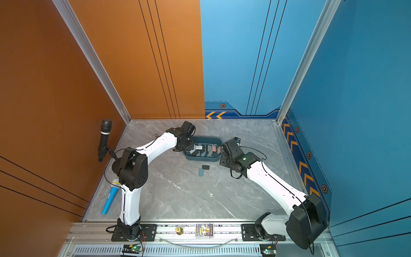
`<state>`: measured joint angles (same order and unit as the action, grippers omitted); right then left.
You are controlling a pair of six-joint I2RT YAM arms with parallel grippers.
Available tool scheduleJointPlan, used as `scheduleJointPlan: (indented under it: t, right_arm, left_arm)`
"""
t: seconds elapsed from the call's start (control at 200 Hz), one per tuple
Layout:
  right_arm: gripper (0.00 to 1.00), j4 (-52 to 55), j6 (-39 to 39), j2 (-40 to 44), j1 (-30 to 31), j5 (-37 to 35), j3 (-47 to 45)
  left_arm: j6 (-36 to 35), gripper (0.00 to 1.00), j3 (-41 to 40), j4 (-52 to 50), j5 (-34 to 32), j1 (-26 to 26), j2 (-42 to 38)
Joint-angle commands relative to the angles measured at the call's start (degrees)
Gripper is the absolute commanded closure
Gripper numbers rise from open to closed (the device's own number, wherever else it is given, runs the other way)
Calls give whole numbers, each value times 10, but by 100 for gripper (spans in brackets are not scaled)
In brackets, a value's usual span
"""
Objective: Put the eraser in the storage box
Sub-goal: Place the eraser in the storage box, then pick up the eraser from the center of the board.
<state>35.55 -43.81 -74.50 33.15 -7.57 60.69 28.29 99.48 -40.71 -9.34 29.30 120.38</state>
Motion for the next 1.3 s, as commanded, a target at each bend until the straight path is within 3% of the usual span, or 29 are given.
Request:
scheduleJointPlan:
  t: [0.0,0.275,0.741,1.051,1.292]
  right_arm:
    - [50,23,-11,4,7,-13,0]
    - [50,13,-23,-26,42,-8,5]
    - [47,-19,-27,-176,151,8,67]
    - [38,-21,-22,-279,166,8,117]
    - [31,-14,-17,-334,170,-4,149]
  left_arm:
    - [-9,75,23,-21,14,-3,11]
    - [-7,60,28,-29,9,-3,-4]
    - [1,60,-48,-28,-27,2,-184]
    - [10,59,-164,-5,-41,-3,-338]
    - [16,59,-227,-2,-33,-14,-405]
